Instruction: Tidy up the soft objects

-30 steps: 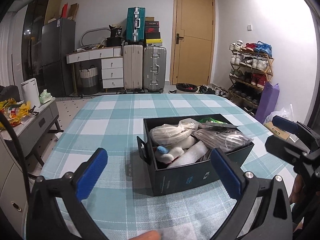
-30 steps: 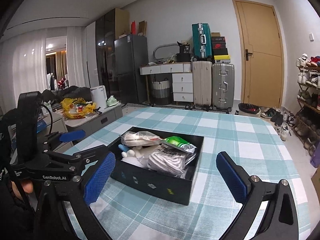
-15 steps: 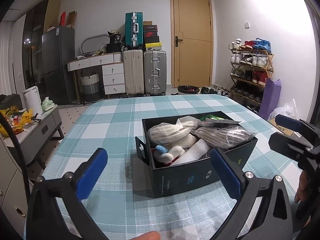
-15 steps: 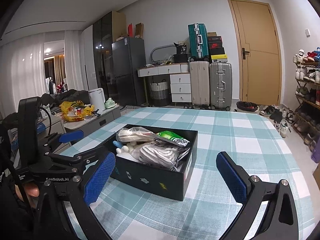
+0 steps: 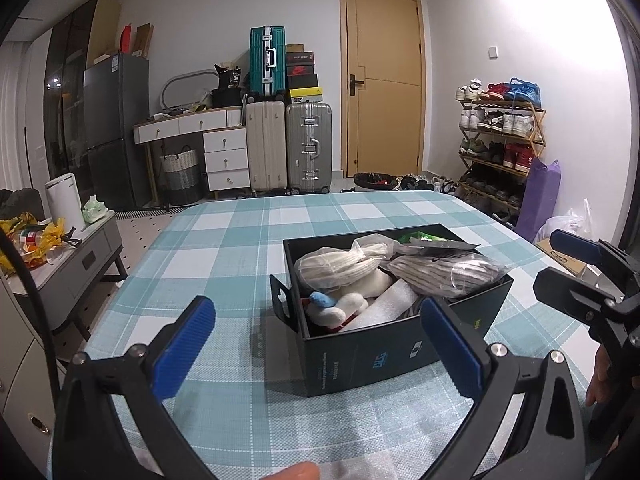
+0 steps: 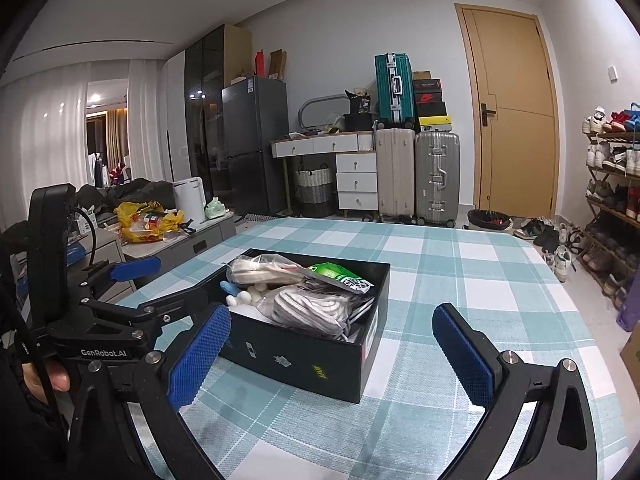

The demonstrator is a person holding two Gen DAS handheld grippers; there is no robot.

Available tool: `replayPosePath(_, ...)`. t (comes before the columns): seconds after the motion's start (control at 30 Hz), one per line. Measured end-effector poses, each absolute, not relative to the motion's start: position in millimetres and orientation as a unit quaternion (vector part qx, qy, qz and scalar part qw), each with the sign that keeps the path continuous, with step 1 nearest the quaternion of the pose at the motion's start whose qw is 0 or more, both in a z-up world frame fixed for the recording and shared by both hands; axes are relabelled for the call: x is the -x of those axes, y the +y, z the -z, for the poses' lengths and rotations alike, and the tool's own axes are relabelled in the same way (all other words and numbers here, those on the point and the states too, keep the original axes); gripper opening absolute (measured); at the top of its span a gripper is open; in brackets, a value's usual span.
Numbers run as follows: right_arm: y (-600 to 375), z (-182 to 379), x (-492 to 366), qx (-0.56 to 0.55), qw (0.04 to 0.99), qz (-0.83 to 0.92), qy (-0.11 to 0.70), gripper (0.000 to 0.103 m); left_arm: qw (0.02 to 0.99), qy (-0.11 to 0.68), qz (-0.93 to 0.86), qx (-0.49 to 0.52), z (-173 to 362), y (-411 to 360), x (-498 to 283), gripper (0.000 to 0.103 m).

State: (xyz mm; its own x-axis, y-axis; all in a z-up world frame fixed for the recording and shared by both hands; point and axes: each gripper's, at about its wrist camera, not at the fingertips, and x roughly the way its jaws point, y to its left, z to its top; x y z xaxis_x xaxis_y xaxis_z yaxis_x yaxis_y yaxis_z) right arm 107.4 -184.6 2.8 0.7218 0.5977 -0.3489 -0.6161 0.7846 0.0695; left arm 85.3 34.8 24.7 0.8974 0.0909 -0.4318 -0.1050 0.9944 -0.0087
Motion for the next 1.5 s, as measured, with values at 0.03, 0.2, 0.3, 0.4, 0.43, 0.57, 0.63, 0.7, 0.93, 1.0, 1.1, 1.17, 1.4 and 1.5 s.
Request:
replayPosePath(0.03, -185.0, -2.7, -107.9, 0.026, 0.928, -0.327, 0.179, 0.103, 0.974, 0.22, -0.05, 0.016, -24.6, 35.0, -85.4, 0.103)
replayPosePath(0.2, -185.6, -1.6, -107.4, 0.029, 0.929, -0.324, 0.178, 0.103, 0.975, 0.218, -0.05, 0.016, -24.5, 35.9, -85.1, 0.103)
replayPosePath(0.3, -186.2, -1.8, -107.7, 0.029, 0.929, -0.323, 0.177, 0.103, 0.974, 0.218, -0.05, 0.016, -24.2, 35.9, -85.0, 0.103)
replayPosePath(0.4, -186.2, -2.2, -107.0, 0.03, 0.93, -0.322, 0.174, 0.103, 0.974, 0.218, -0.051, 0.016, -24.2, 36.0, -84.8, 0.103)
replayPosePath(0.43, -185.8, -2.7, -106.5, 0.031, 0.93, -0.322, 0.173, 0.103, 0.974, 0.218, -0.051, 0.017, -24.2, 36.0, -84.9, 0.103)
replayPosePath(0.57, -184.3, -3.9, -102.8, 0.038, 0.931, -0.321, 0.168, 0.103, 0.974, 0.218, -0.051, 0.02, -24.5, 37.5, -85.3, 0.103)
replayPosePath(0.63, -184.3, -4.2, -102.6, 0.038, 0.932, -0.321, 0.167, 0.103, 0.974, 0.219, -0.052, 0.021, -24.5, 37.9, -86.3, 0.103)
replayPosePath(0.7, -185.6, -4.4, -102.2, 0.036, 0.932, -0.32, 0.167, 0.103, 0.974, 0.218, -0.052, 0.021, -24.4, 38.3, -85.5, 0.103)
replayPosePath(0.93, -185.9, -4.3, -102.7, 0.036, 0.931, -0.321, 0.167, 0.103, 0.974, 0.218, -0.052, 0.02, -24.7, 39.1, -85.5, 0.103)
replayPosePath(1.0, -185.9, -4.3, -102.5, 0.037, 0.932, -0.321, 0.167, 0.103, 0.975, 0.217, -0.052, 0.02, -24.6, 38.9, -85.5, 0.103)
replayPosePath(1.1, -186.4, -4.1, -102.2, 0.038, 0.932, -0.321, 0.167, 0.103, 0.974, 0.218, -0.051, 0.02, -24.5, 39.0, -85.5, 0.103)
replayPosePath(1.17, -186.6, -4.1, -102.8, 0.037, 0.931, -0.321, 0.167, 0.103, 0.975, 0.217, -0.052, 0.02, -24.5, 39.0, -85.4, 0.103)
replayPosePath(1.4, -186.6, -4.0, -102.3, 0.037, 0.931, -0.321, 0.168, 0.103, 0.974, 0.217, -0.052, 0.02, -24.3, 39.0, -85.5, 0.103)
replayPosePath(1.5, -187.0, -3.4, -102.8, 0.037, 0.931, -0.32, 0.168, 0.103, 0.974, 0.218, -0.052, 0.02, -24.2, 39.0, -85.3, 0.103)
